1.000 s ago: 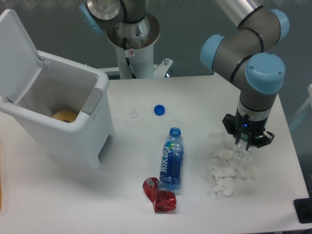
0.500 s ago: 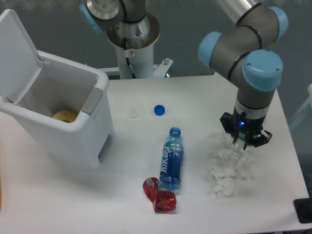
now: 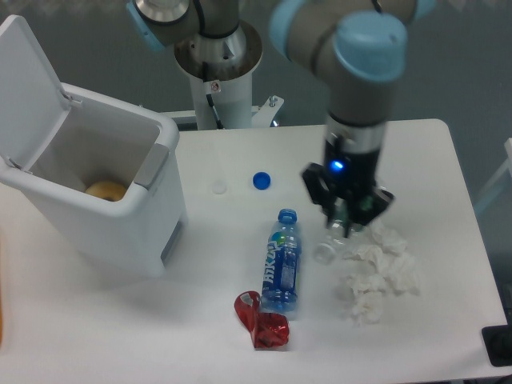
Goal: Place the plastic bottle in the trash can
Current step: 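Carry the held clear bottle across the table over the white trash bin, then lower the clear bottle into the bin opening and open the gripper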
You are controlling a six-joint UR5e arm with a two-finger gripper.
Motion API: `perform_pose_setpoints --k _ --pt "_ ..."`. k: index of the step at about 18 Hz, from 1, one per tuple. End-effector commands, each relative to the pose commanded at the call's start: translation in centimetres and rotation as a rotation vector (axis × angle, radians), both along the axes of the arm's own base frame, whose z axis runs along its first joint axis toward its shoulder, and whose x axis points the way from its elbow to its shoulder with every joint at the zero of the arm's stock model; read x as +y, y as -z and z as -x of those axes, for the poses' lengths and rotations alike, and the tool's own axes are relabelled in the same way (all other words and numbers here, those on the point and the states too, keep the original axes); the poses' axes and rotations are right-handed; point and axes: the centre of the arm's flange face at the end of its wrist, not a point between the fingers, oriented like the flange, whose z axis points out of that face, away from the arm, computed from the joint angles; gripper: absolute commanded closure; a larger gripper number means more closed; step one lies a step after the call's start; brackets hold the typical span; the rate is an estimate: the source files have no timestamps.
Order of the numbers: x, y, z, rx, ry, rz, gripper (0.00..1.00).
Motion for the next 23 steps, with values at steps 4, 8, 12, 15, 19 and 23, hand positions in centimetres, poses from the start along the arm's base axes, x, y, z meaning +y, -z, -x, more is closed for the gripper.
perform_pose_setpoints --k 4,8,12,15,19,23 --pt "0.1 -3.0 -6.2 -0.048 -0.034 -0.089 0.82" --pt "-0.5 -7.7 -11.4 -0.100 -0.079 -0.210 0.80" --pt "-1.4 -10.2 -15.2 -0.176 -0.102 -0.301 0.79" --pt "-0.7 -9.7 -18.5 -0.202 -0.102 -0.342 0.77" --pt "1.0 -8.5 -21.6 -0.222 -0.077 -0.371 0.68" --pt "2.3 -7.5 -24.2 -0.250 -0.036 -0.351 0.63"
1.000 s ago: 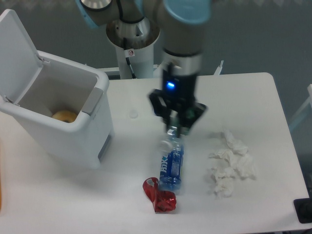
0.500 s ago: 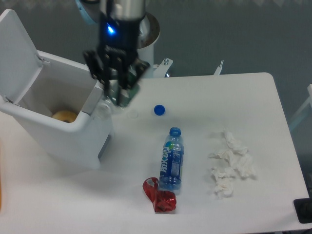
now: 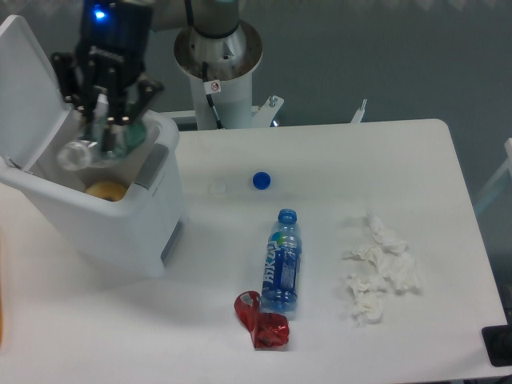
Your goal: Place the plastic bottle in the trash can
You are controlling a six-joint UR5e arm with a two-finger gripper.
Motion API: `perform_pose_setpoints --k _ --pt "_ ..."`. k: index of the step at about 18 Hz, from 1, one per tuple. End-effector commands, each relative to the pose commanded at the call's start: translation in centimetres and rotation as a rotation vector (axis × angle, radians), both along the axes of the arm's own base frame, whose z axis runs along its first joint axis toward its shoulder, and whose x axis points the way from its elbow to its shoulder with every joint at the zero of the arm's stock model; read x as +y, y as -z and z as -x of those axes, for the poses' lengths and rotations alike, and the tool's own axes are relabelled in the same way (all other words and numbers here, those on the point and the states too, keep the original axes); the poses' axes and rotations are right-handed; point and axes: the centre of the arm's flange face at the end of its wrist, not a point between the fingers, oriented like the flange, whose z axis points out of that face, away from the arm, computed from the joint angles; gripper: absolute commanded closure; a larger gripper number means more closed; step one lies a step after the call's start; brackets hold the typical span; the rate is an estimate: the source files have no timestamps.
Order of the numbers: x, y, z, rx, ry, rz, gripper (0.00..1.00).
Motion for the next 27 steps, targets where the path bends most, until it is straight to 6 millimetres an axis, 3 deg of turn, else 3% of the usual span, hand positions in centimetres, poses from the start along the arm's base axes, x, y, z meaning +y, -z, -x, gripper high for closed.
perform_pose_setpoints --k 3,5,7,11,17,18,19,23,27 --pt "0.5 0.7 0.1 -0.003 0.007 0.009 0.48" --pt "0.9 1.3 -0.2 -0.006 0.018 0.018 0.30" --pt "1.3 1.8 -0.2 -0.010 0.024 0.025 0.00" --pt "1.6 2.1 -0.4 -0.011 0.030 0.030 0.00" --pt "1.6 0.7 -0.2 0.035 0.063 0.008 0.00" --pt "1.5 1.0 0.5 0.061 0.082 0.017 0.00" --pt "1.1 1.6 1.9 0.080 0.074 0.031 0.00" --pt "-0.8 4.3 12.0 0.116 -0.033 0.092 0.00" --pt "-3.2 7.9 20.2 0.142 -0.121 0.187 0.00"
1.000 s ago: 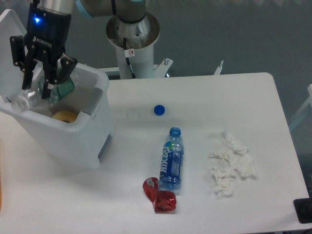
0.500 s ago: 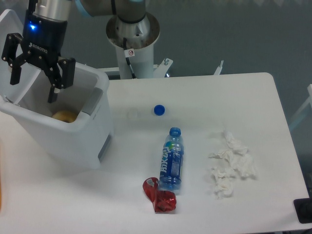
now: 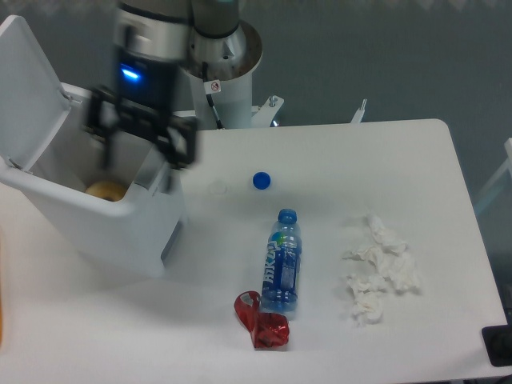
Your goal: Place the plastic bottle in the trash can
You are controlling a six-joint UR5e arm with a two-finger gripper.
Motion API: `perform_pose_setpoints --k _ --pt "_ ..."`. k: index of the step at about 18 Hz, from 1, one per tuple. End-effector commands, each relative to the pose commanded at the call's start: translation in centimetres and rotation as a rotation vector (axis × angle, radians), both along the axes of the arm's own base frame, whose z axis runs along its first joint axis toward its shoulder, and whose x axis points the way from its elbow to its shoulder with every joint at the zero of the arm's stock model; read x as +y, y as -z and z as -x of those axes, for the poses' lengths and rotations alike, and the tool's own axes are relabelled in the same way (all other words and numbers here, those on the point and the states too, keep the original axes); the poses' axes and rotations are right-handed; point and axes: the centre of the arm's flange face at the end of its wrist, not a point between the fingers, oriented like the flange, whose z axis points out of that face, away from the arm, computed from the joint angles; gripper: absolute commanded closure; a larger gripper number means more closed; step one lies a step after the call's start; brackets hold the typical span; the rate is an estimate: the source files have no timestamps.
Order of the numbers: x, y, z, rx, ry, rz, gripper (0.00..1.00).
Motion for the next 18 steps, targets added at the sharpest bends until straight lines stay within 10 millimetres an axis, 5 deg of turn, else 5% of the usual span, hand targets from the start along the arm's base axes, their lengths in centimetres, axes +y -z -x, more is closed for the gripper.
perform_pose_setpoints --k 4,11,18 --pt "-2.4 5.7 8.1 0.044 0.086 0.107 0.00" --pt "-2.6 14.0 13.5 0.101 0.222 0.345 0.00" --pt "-5.4 18.1 19.5 0.128 0.294 0.491 0.00"
